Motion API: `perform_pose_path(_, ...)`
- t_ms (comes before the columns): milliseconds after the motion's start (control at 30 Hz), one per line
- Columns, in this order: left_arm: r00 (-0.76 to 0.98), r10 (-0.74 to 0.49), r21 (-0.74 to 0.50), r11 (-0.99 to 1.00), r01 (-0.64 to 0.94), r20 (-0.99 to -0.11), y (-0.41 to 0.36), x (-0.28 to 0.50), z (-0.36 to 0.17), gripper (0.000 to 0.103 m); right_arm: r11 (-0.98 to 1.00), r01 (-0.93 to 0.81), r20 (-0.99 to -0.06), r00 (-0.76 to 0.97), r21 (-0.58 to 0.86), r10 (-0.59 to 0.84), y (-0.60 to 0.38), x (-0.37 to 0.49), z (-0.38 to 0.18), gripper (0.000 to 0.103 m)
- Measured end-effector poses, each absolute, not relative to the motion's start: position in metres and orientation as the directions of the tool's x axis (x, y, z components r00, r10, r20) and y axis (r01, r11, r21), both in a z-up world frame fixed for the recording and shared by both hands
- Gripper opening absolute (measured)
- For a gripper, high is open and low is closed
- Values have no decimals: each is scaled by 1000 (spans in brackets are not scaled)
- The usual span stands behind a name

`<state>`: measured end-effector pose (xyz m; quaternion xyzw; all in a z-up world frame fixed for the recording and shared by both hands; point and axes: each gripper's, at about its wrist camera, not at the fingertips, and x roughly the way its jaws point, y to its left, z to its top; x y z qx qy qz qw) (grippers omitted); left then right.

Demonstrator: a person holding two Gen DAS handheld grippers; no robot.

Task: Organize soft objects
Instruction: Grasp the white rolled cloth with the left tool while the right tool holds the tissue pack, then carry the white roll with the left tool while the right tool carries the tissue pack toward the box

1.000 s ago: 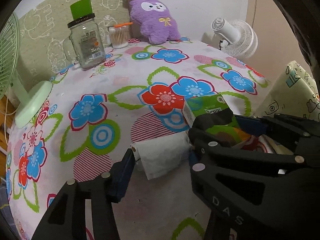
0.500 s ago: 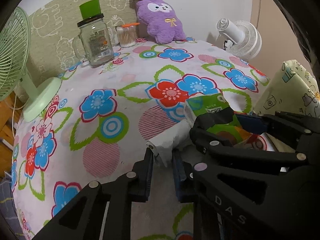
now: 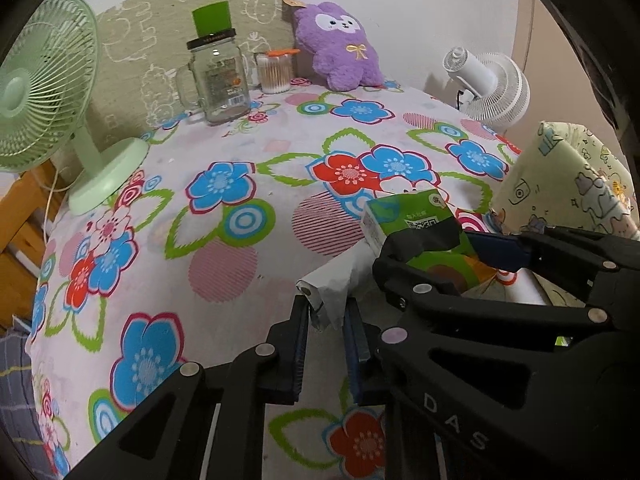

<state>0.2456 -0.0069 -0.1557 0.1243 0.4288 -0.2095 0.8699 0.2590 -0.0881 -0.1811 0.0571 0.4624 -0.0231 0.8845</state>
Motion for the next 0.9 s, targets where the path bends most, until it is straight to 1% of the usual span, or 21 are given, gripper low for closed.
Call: perform_pose_path(900,655,-226,27,936,352,-721,8,164,-114,15,998,-7,-748,661,62,51,-69,182,-134,54)
